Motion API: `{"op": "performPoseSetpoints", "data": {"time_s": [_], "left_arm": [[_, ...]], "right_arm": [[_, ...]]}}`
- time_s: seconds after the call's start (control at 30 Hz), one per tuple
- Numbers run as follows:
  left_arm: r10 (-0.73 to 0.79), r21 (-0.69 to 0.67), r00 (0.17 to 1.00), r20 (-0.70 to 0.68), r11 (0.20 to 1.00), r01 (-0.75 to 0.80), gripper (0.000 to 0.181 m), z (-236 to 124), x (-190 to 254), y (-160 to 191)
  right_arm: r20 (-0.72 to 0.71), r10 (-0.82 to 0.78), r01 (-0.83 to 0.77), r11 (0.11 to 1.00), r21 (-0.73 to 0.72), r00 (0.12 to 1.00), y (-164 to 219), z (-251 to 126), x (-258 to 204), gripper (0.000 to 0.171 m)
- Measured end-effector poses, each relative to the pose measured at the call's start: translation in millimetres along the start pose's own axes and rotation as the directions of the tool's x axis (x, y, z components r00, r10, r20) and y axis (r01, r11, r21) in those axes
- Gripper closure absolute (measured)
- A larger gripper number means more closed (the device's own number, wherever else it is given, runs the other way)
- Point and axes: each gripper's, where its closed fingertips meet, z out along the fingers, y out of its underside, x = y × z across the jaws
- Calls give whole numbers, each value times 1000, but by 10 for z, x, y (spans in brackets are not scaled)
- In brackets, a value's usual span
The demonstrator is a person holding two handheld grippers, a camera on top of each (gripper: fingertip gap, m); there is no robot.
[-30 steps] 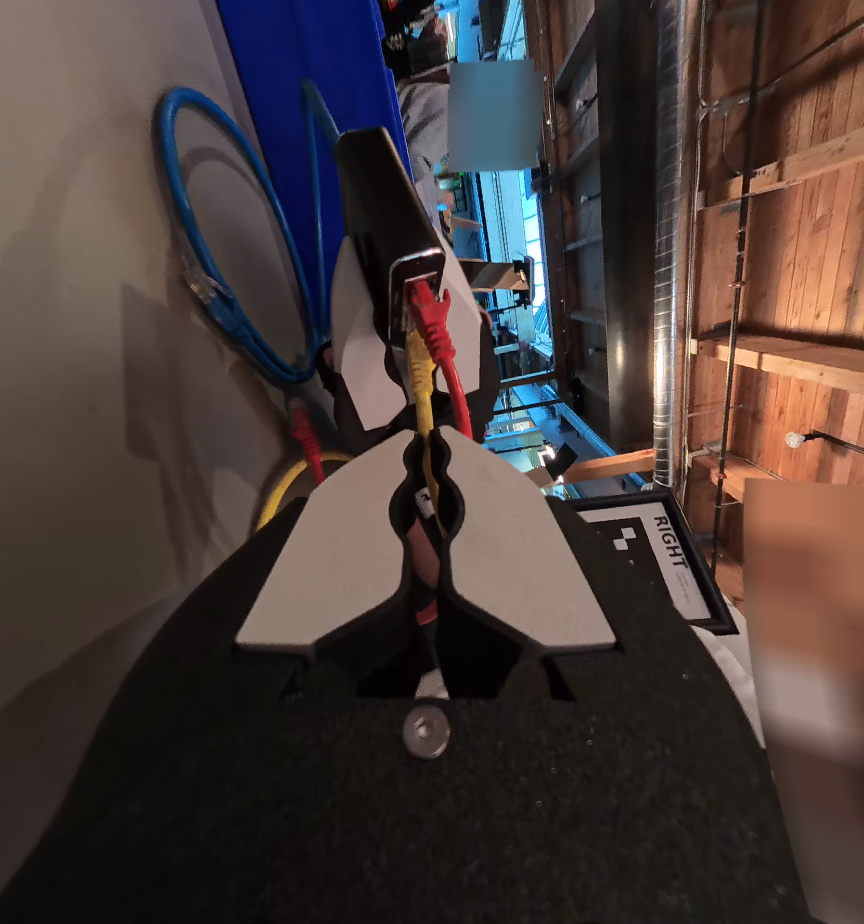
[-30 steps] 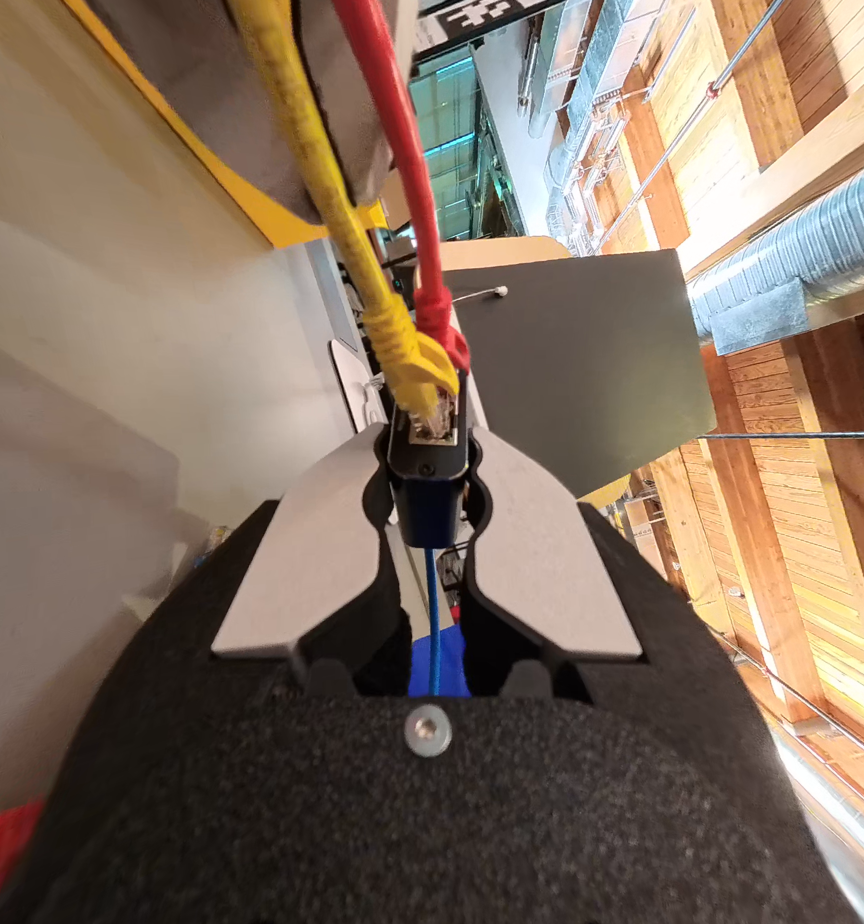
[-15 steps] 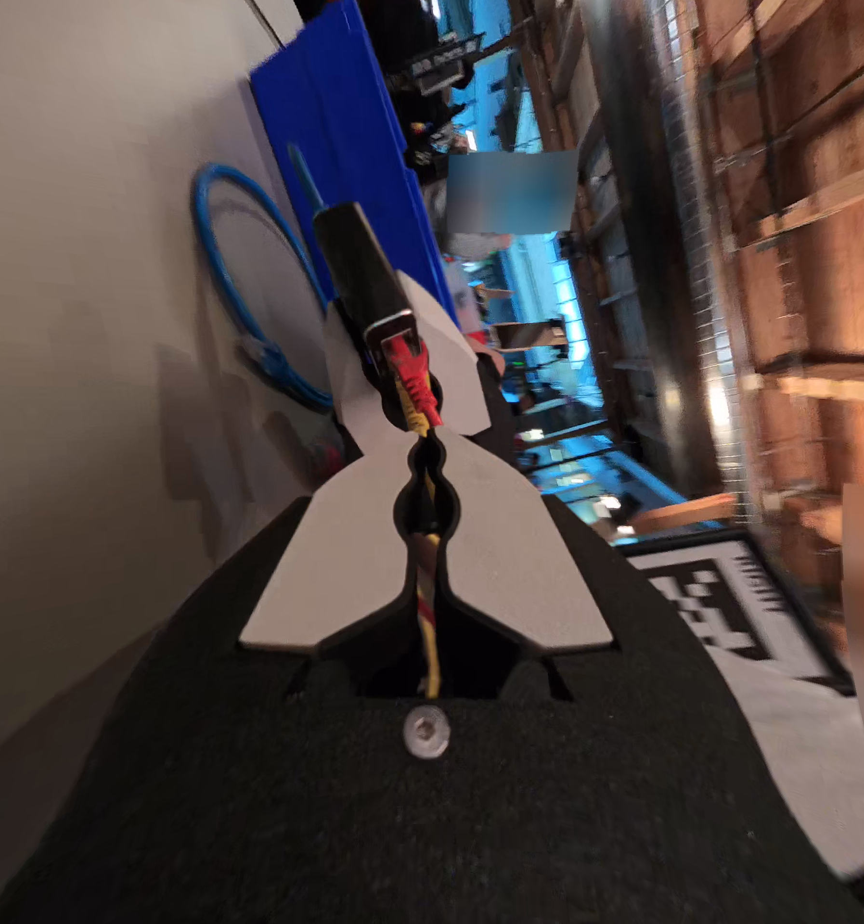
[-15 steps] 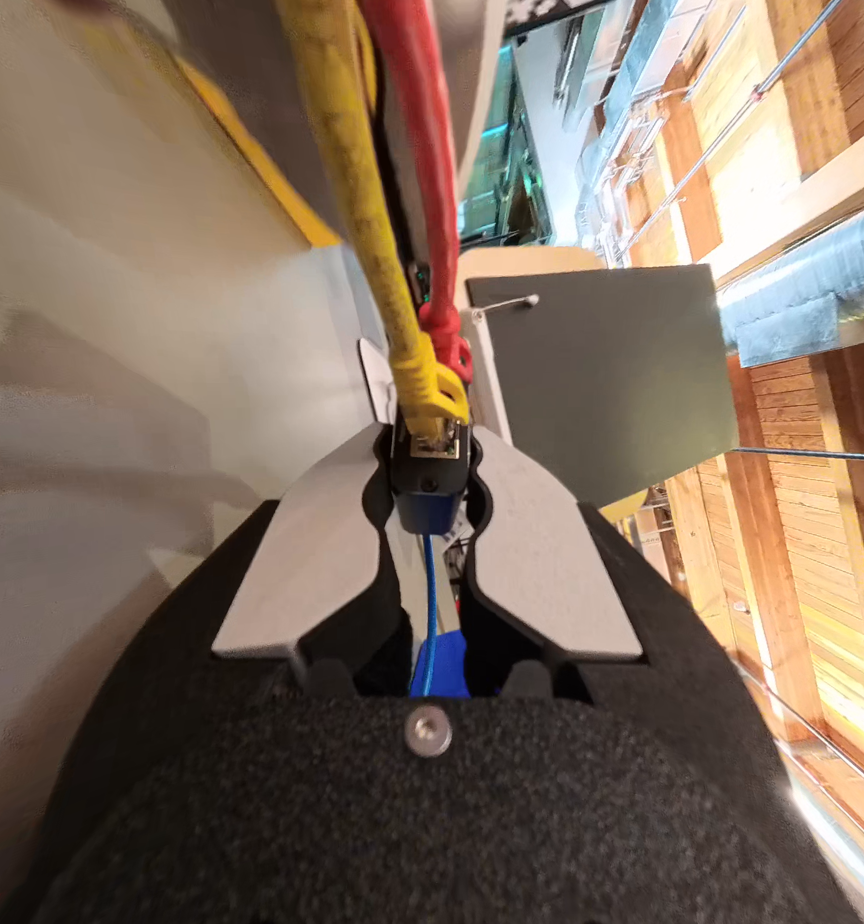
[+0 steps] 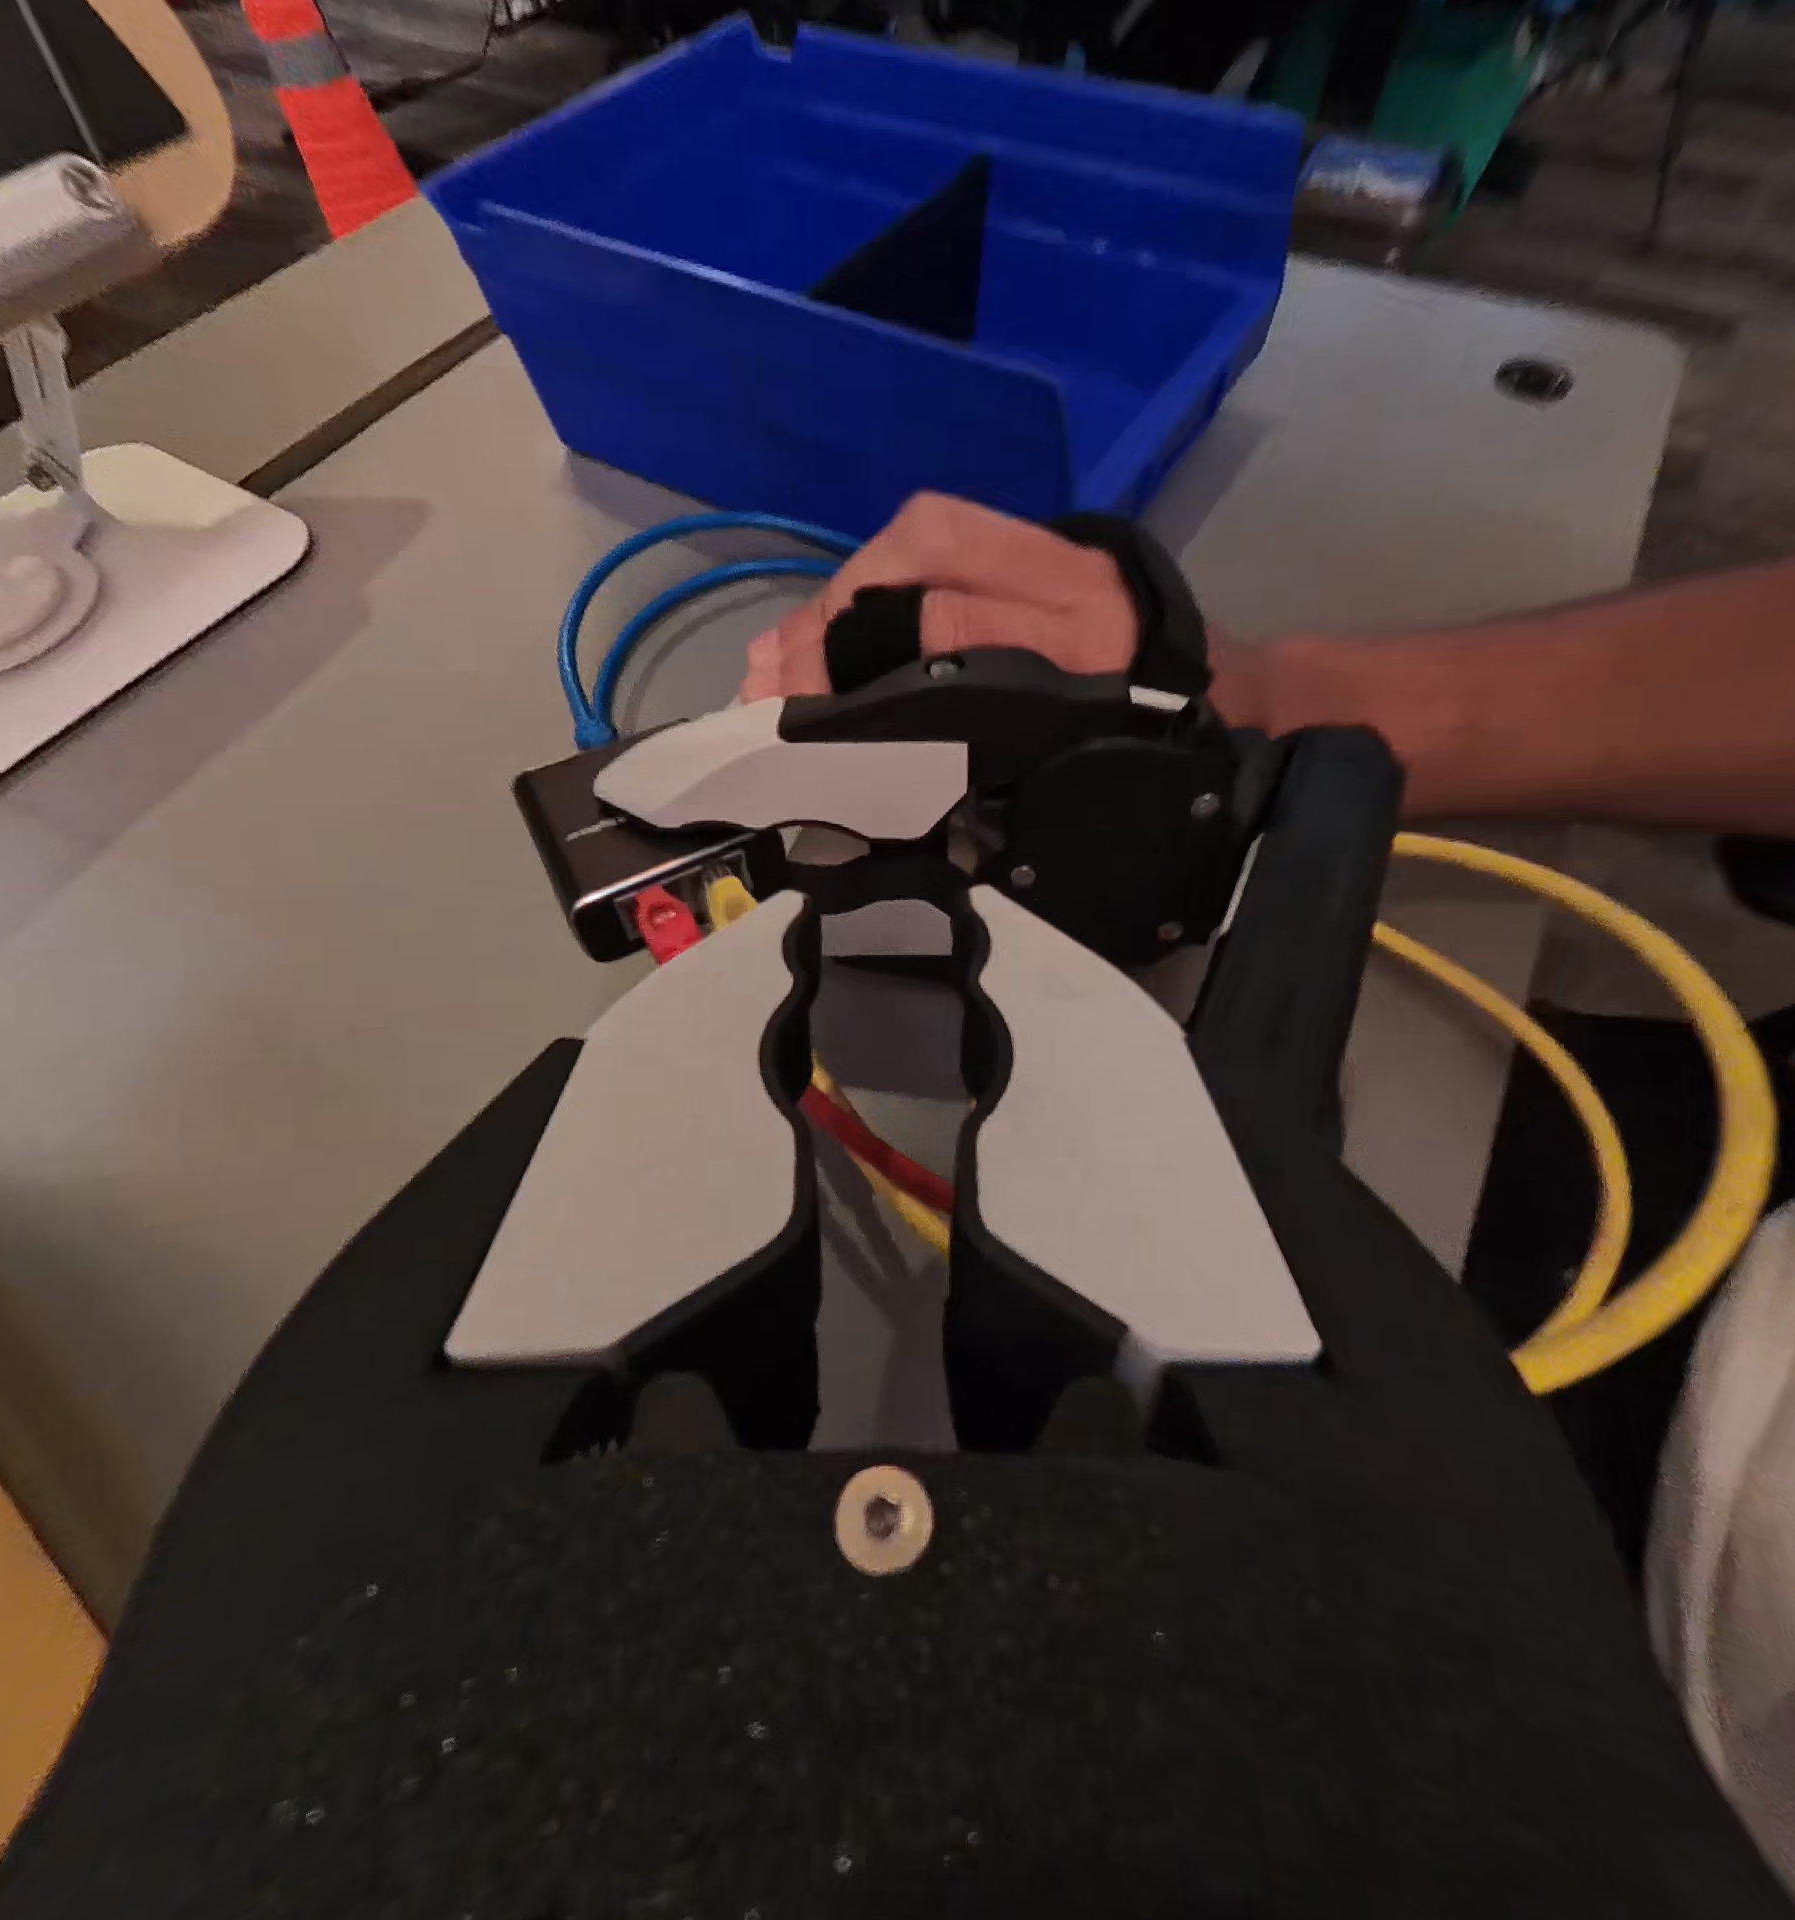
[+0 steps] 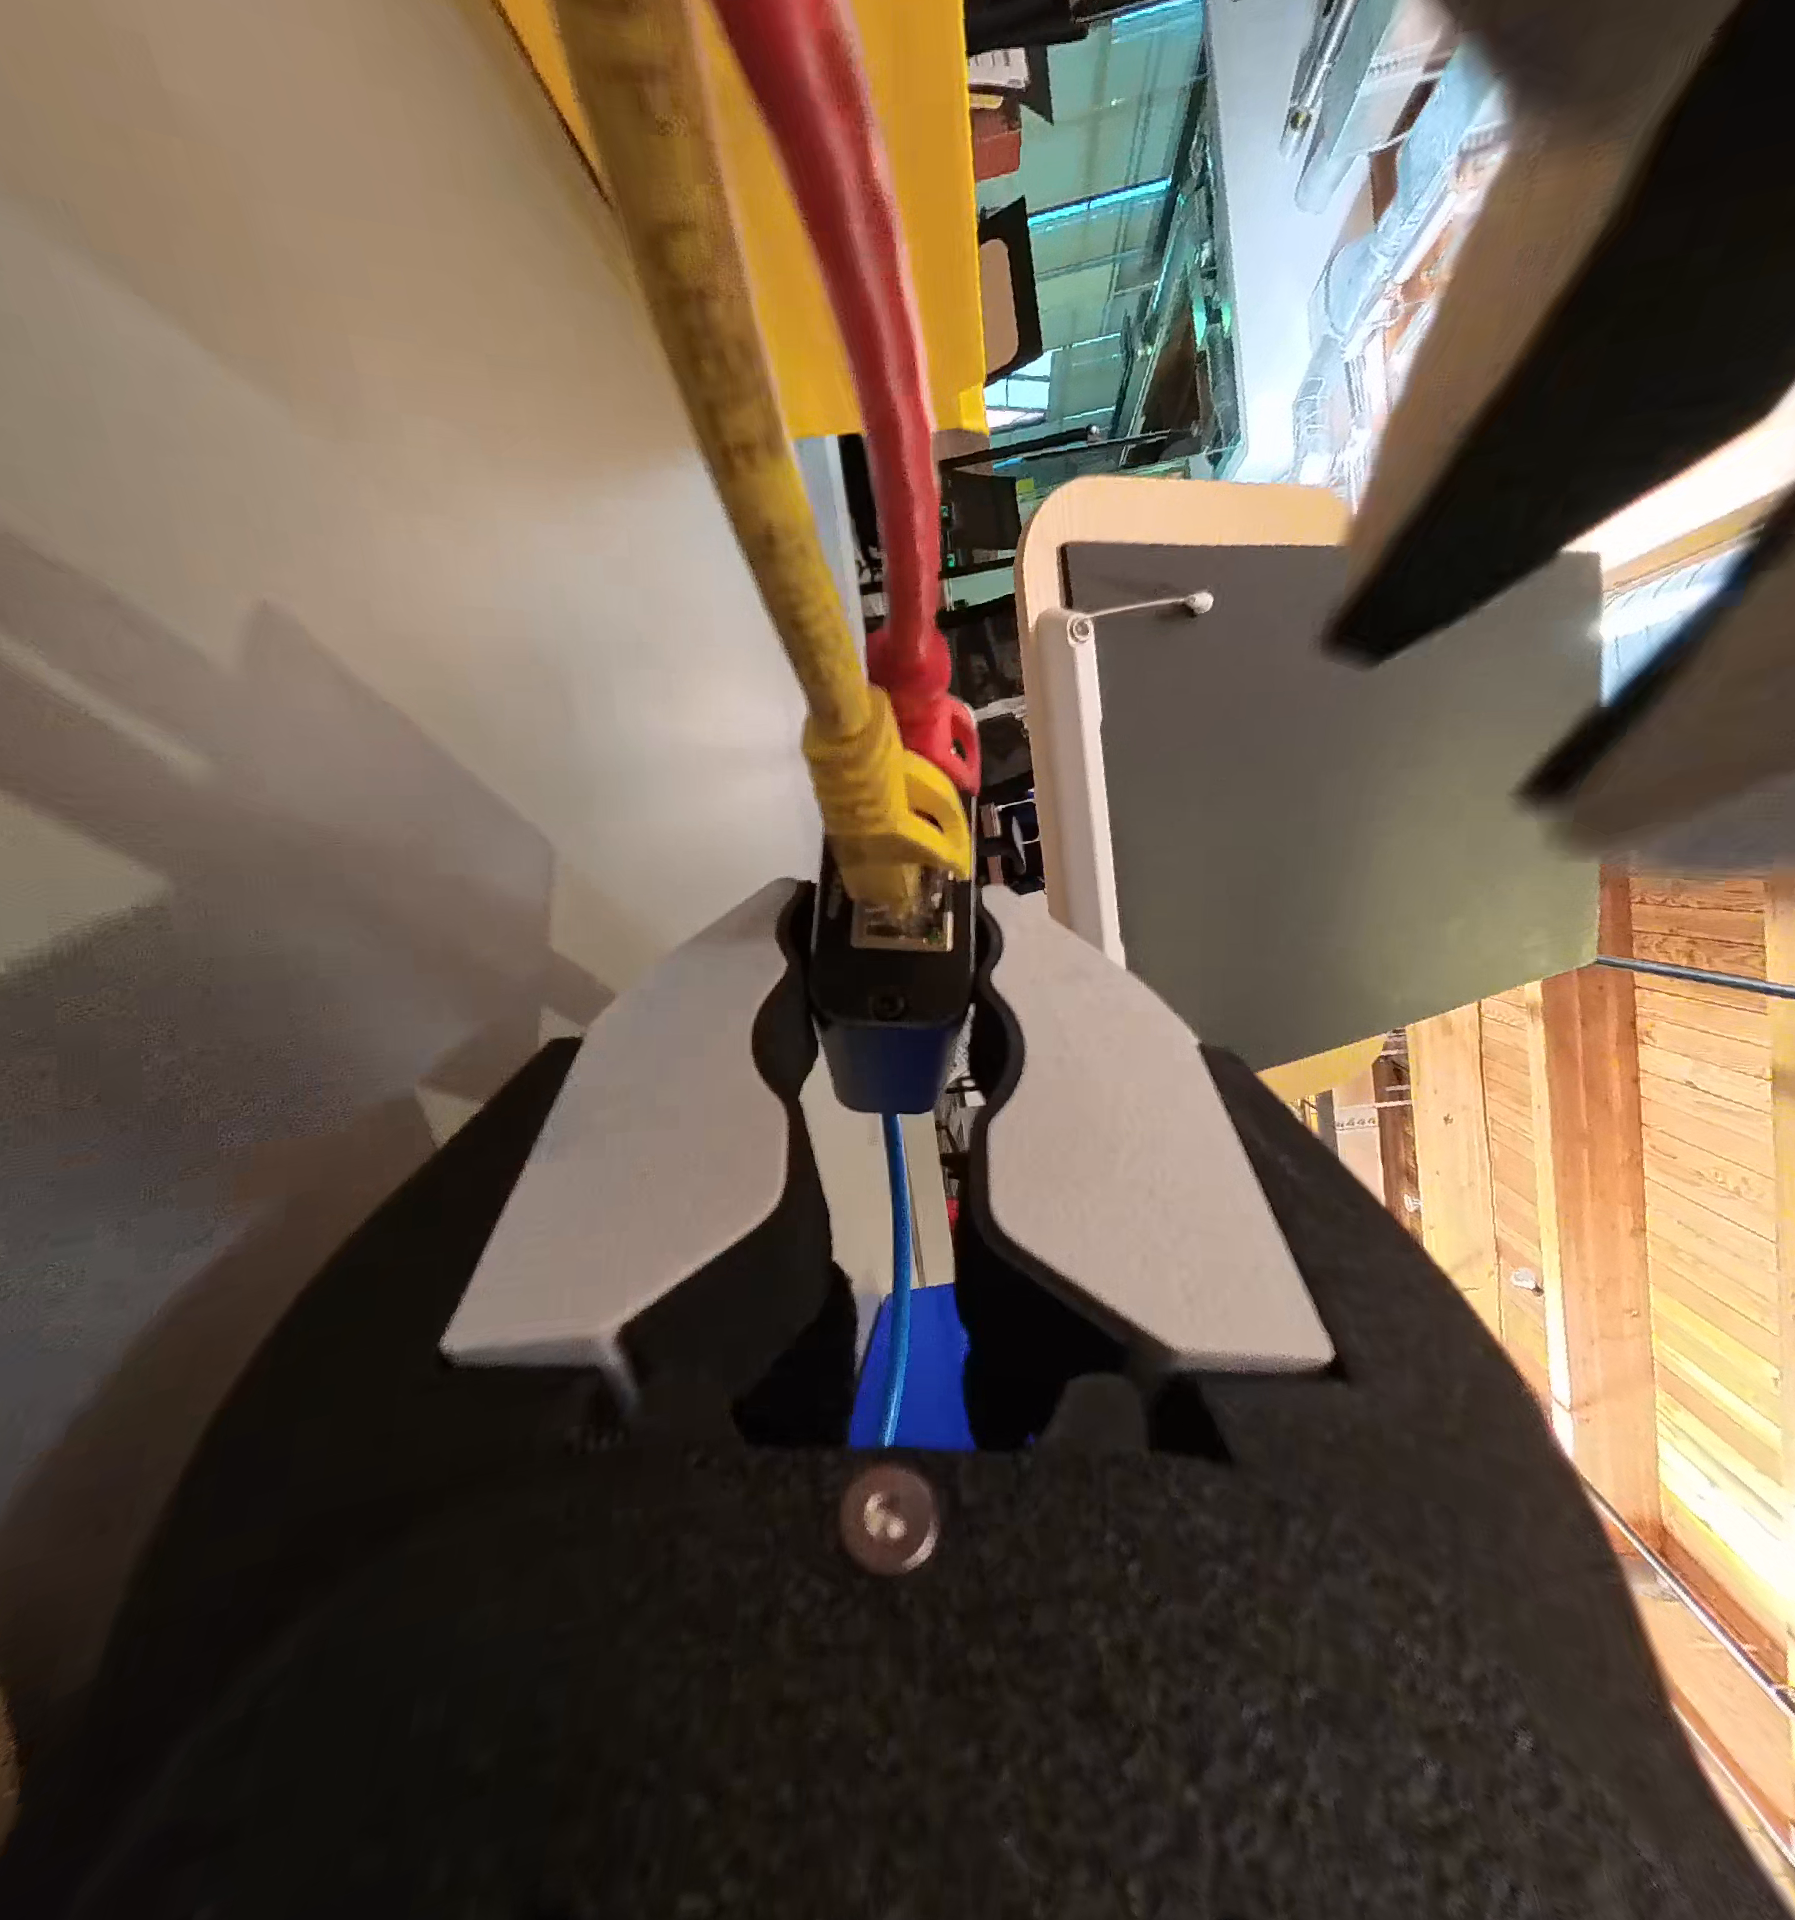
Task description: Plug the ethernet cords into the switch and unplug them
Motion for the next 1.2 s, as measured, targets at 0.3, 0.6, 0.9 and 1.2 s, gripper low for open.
{"op": "performPoseSetpoints", "data": {"time_s": [0.3,0.6,0.9,1.2], "left_arm": [[-106,41,984,144,994,101,155,-202,-250,80],[-88,65,991,104,995,82,152,-107,-184,659],[15,296,948,319,948,-115,159,5,-211,213],[-103,374,924,367,927,-46,172,9,-229,138]], "right_arm": [[-4,32,-32,999,-32,999,92,-12,75,145],[17,143,-143,990,-12,990,74,-20,113,145],[68,212,-213,977,0,975,-22,-31,54,145],[100,256,-255,967,-21,961,-39,-15,25,145]]}}
